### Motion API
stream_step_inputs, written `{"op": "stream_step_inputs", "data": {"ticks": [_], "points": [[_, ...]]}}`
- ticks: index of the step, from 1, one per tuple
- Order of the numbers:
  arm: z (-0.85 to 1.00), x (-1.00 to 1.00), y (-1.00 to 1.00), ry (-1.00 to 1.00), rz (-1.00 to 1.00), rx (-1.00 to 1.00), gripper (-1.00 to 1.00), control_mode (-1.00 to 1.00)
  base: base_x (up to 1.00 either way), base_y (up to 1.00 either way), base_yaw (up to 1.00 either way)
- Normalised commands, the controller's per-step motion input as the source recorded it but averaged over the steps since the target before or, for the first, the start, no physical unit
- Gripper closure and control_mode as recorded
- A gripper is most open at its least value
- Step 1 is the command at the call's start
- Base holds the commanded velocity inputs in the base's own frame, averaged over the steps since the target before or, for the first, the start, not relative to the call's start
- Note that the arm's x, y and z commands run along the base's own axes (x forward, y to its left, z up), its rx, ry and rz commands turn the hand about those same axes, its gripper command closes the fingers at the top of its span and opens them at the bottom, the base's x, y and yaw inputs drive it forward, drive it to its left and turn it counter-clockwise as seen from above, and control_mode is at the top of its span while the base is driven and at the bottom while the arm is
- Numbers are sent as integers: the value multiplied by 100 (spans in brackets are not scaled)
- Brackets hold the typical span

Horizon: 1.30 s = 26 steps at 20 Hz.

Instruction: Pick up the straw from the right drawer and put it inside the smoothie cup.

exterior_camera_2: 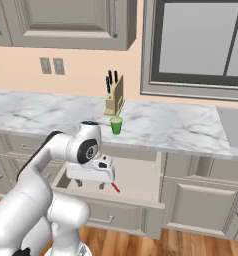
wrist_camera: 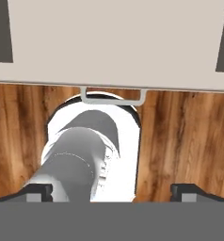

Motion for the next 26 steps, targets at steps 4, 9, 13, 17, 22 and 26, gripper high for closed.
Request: {"op": "stream_step_inputs", "data": {"ticks": [4, 9, 13, 17, 22, 26], "points": [[0, 83, 0, 1, 0, 0, -100, -100, 0, 0, 0], [-11, 100, 0, 8, 0, 1, -100, -100, 0, 0, 0], [-30, 94, 0, 5, 1, 0, -100, -100, 0, 0, 0], [-43, 66, -1, 0, 0, 1, -100, -100, 0, 0, 0], [-51, 41, -8, 0, 2, 6, -100, -100, 0, 0, 0], [-55, 34, -16, 0, 5, 8, -100, -100, 0, 0, 0]]}}
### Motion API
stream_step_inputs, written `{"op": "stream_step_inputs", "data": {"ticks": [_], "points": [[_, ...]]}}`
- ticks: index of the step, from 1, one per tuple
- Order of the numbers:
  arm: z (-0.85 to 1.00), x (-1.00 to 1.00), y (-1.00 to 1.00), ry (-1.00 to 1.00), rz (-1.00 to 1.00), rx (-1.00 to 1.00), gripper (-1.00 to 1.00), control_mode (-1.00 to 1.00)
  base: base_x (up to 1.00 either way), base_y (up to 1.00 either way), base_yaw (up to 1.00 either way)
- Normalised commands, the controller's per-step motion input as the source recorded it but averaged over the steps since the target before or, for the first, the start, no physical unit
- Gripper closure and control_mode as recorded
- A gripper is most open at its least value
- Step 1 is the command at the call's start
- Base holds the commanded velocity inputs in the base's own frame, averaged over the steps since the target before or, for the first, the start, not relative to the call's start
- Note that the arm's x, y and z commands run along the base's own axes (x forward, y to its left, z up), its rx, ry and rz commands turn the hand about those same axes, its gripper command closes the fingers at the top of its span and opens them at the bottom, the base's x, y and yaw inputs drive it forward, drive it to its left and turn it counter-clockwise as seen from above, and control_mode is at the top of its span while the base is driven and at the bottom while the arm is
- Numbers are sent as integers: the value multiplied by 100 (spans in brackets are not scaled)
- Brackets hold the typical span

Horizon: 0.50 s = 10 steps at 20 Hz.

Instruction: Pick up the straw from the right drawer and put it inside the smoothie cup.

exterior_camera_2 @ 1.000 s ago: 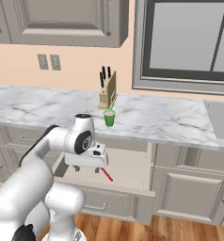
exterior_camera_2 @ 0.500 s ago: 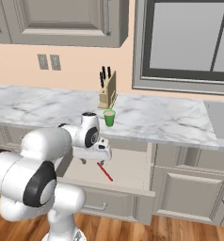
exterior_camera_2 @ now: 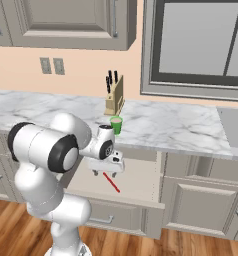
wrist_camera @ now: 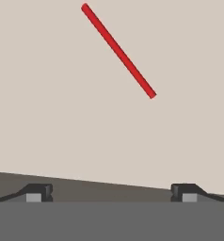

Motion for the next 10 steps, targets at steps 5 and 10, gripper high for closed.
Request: {"op": "stream_step_inputs", "data": {"ticks": [5, 10], "points": [[-59, 22, -14, 0, 11, 4, -100, -100, 0, 0, 0], [-56, 7, -1, 0, 15, 0, -100, -100, 0, 0, 0]]}}
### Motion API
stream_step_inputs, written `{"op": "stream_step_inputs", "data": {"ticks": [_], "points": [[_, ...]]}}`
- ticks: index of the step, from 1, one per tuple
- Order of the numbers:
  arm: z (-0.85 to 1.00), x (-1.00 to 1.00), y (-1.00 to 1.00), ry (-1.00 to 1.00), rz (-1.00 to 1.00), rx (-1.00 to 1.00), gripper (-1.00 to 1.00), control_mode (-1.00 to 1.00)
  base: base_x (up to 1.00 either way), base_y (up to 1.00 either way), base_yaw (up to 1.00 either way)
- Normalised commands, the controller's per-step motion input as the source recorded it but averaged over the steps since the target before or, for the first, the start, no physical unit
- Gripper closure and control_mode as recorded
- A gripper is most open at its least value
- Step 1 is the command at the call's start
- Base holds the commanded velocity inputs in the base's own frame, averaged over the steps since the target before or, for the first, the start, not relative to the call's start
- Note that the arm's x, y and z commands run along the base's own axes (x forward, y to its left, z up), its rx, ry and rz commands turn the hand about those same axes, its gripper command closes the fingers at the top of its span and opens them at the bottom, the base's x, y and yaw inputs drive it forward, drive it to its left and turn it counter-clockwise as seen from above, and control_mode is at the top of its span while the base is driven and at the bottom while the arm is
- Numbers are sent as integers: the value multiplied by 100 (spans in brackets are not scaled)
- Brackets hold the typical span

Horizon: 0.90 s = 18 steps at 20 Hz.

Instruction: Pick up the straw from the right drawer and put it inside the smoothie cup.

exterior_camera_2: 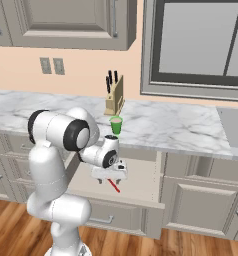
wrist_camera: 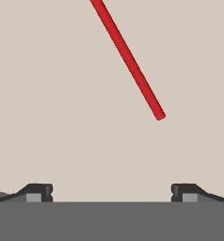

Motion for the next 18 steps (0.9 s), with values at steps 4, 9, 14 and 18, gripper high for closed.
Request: {"op": "stream_step_inputs", "data": {"ticks": [4, 9, 14, 18], "points": [[-53, 6, 0, -1, 14, 0, -100, -100, 0, 0, 0], [-36, 12, -9, -8, 8, 5, -100, -100, 0, 0, 0], [-11, 34, -21, -7, 2, 9, -100, -100, 0, 0, 0], [-9, 39, -18, -6, 0, 9, -100, -100, 0, 0, 0]]}}
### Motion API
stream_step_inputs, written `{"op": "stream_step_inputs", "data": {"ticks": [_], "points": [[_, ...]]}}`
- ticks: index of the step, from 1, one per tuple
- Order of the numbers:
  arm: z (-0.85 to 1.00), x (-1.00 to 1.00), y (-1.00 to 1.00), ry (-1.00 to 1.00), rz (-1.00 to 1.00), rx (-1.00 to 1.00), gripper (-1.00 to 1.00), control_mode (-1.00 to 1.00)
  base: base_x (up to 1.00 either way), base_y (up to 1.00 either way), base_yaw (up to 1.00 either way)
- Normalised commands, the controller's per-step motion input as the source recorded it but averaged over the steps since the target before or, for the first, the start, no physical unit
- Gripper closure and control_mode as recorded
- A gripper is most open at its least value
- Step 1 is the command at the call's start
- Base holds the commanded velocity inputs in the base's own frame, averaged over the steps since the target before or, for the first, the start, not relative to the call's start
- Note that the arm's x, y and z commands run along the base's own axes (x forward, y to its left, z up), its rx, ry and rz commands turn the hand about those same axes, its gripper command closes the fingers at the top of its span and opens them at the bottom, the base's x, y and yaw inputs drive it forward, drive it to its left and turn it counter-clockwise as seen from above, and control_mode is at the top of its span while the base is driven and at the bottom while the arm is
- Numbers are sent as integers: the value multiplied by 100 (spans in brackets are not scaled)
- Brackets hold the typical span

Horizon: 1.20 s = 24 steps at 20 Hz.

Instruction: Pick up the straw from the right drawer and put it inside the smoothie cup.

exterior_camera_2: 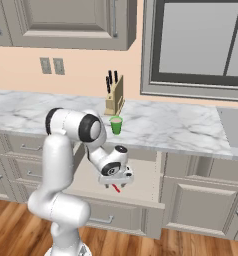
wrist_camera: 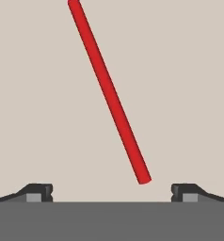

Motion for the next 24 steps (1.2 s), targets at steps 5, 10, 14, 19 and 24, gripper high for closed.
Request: {"op": "stream_step_inputs", "data": {"ticks": [5, 10, 14, 19, 24], "points": [[-15, 38, -6, -5, 0, 6, -100, -100, 0, 0, 0], [-25, 29, 0, -4, 0, 1, -100, -100, 0, 0, 0], [-30, 23, 1, -3, 0, 0, -100, -100, 0, 0, 0], [-41, 14, 8, -3, 0, 0, -100, -100, 0, 0, 0], [-62, -15, 26, -2, -3, -8, 100, -100, 0, 0, 0]]}}
